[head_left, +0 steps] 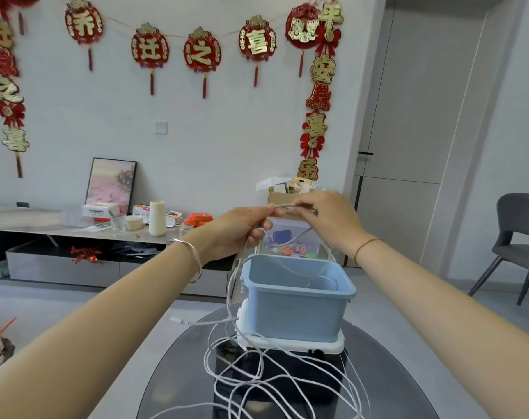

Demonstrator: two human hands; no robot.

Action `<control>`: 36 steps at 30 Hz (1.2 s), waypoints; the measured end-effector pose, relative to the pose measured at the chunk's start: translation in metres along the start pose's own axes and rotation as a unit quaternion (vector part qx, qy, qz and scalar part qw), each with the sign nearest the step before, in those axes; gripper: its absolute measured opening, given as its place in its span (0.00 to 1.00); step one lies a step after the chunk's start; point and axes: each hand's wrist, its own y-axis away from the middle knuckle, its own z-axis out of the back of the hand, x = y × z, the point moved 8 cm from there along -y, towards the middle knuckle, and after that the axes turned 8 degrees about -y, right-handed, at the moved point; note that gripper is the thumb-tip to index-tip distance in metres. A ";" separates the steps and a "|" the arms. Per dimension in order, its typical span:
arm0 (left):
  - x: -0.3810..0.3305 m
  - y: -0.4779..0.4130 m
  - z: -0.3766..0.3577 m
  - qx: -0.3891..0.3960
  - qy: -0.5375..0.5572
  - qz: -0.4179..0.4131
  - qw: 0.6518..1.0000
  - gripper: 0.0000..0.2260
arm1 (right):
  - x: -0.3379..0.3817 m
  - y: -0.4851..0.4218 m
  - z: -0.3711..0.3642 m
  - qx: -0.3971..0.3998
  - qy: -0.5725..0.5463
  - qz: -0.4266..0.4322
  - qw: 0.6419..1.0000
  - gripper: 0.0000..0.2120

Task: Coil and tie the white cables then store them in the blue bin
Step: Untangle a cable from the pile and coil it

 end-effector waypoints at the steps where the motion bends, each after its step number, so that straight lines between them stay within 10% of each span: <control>1: -0.002 0.002 0.000 0.006 0.007 -0.003 1.000 0.11 | -0.002 -0.003 0.003 -0.014 -0.005 -0.005 1.000 0.09; 8: 0.000 0.015 0.002 0.069 -0.037 -0.005 0.997 0.11 | -0.081 -0.004 0.012 -0.148 -0.281 -0.291 0.903 0.08; 12: 0.004 0.020 0.003 0.084 -0.018 -0.016 0.996 0.13 | -0.090 0.004 -0.008 -0.043 -0.315 -0.378 0.869 0.11; 16: -0.014 0.015 0.014 0.020 0.044 -0.052 0.997 0.12 | -0.052 0.001 -0.037 0.155 -0.228 -0.312 0.909 0.17; 21: -0.027 0.012 0.020 -0.018 0.036 -0.070 0.997 0.12 | -0.007 -0.023 -0.017 0.080 -0.215 -0.163 0.960 0.38; 28: -0.026 0.012 0.015 -0.002 0.032 -0.061 0.998 0.13 | 0.039 -0.038 0.002 0.054 0.043 0.025 0.997 0.11; 32: -0.024 0.015 0.009 0.027 0.027 -0.055 0.998 0.12 | -0.016 -0.038 0.009 -0.073 -0.191 -0.167 0.965 0.10; 36: -0.014 0.021 -0.002 0.091 -0.006 -0.031 0.995 0.11 | -0.065 -0.020 -0.008 -0.130 -0.372 -0.373 0.840 0.09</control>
